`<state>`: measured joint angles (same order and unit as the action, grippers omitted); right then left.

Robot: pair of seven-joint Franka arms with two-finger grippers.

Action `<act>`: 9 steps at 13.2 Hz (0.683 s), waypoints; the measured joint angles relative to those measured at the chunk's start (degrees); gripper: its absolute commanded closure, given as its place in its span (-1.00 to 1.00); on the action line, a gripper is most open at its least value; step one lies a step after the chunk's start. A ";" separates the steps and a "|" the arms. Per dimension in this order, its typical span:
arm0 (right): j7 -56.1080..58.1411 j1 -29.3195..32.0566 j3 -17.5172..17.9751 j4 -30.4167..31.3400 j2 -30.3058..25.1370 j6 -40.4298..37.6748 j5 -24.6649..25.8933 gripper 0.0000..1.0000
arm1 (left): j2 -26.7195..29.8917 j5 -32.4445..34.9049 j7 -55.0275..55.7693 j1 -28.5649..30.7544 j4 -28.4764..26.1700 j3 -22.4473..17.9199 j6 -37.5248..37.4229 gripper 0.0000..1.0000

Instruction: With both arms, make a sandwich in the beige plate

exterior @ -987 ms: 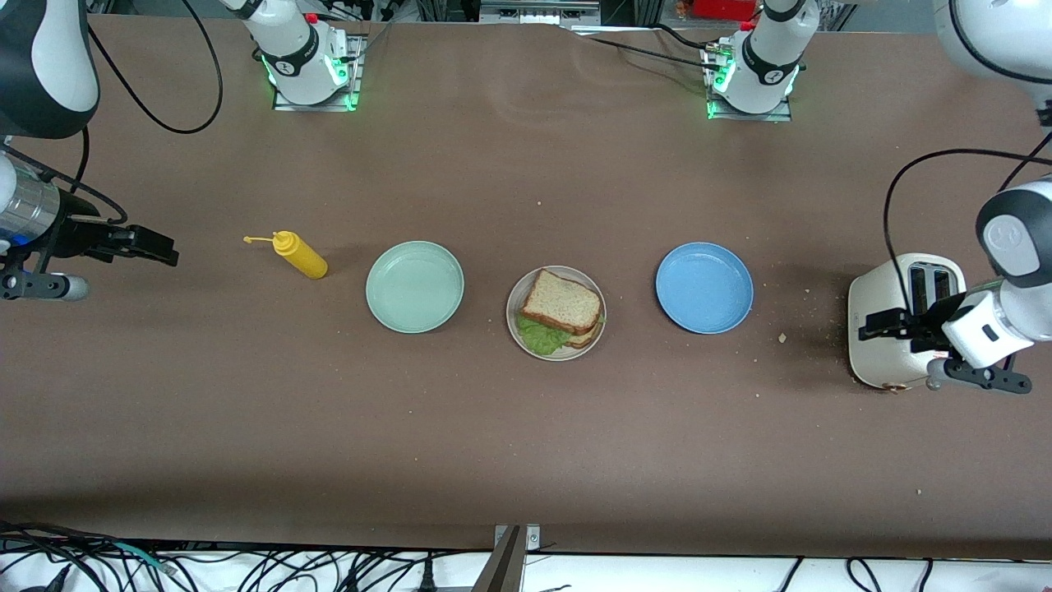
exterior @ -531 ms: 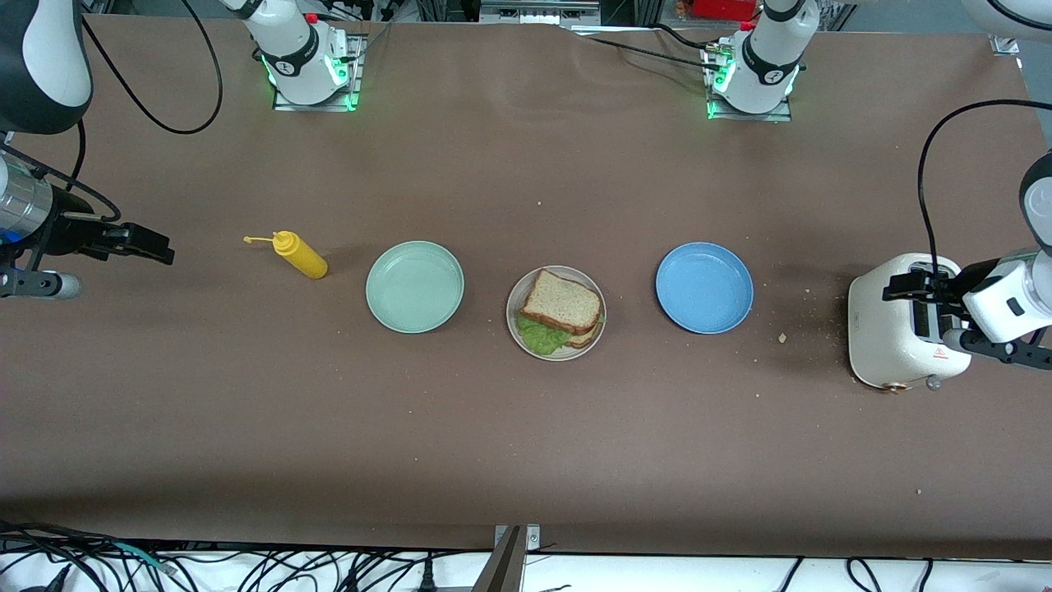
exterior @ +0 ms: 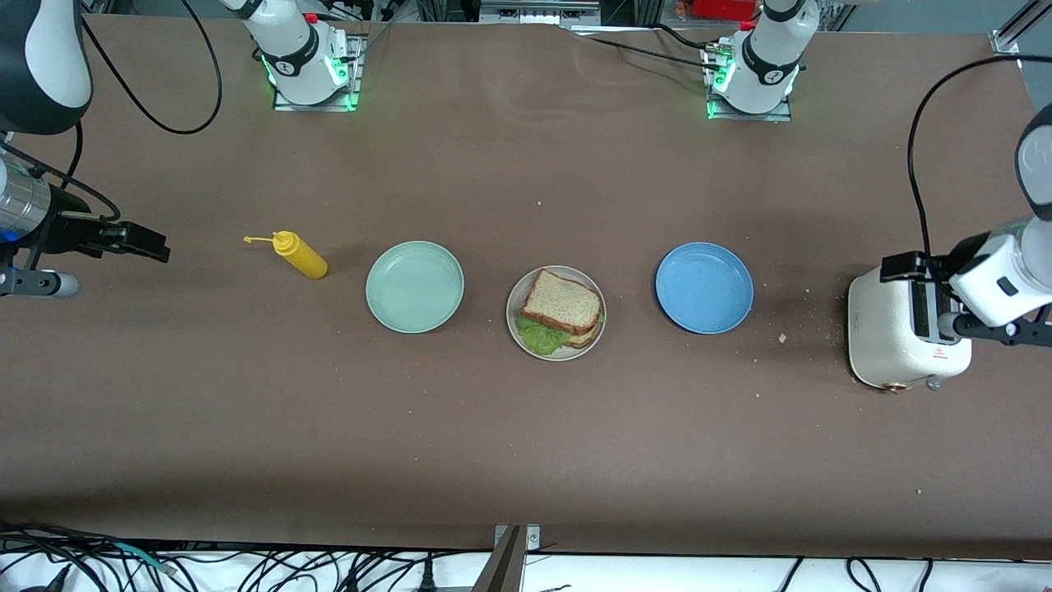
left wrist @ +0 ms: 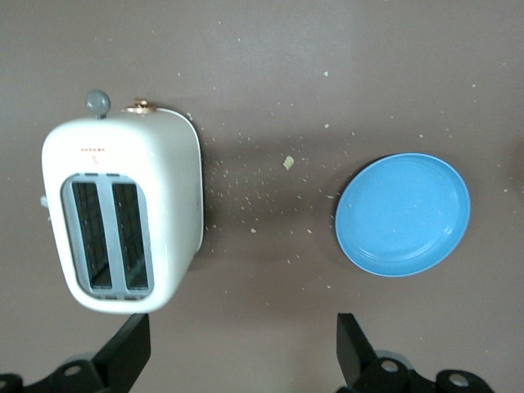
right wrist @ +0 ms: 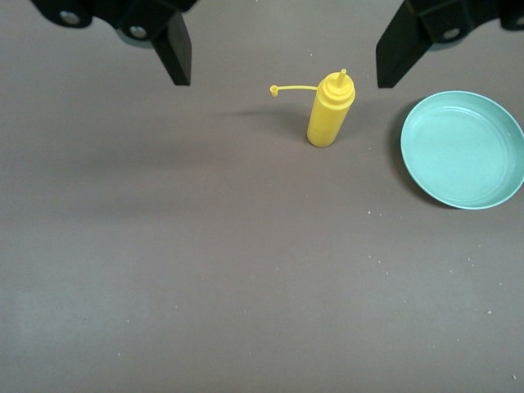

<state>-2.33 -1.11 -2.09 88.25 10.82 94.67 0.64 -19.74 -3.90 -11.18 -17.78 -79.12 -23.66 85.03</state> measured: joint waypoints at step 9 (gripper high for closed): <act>0.00 0.04 0.00 -0.68 0.13 -0.08 0.03 -1.00 | 24.68 5.10 6.62 10.33 -17.45 15.20 -1.24 -1.00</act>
<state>-2.33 -1.07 -2.09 87.56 10.95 94.59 0.67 4.93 1.20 -4.56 -7.45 -96.58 -8.47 83.78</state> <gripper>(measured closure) 0.000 0.000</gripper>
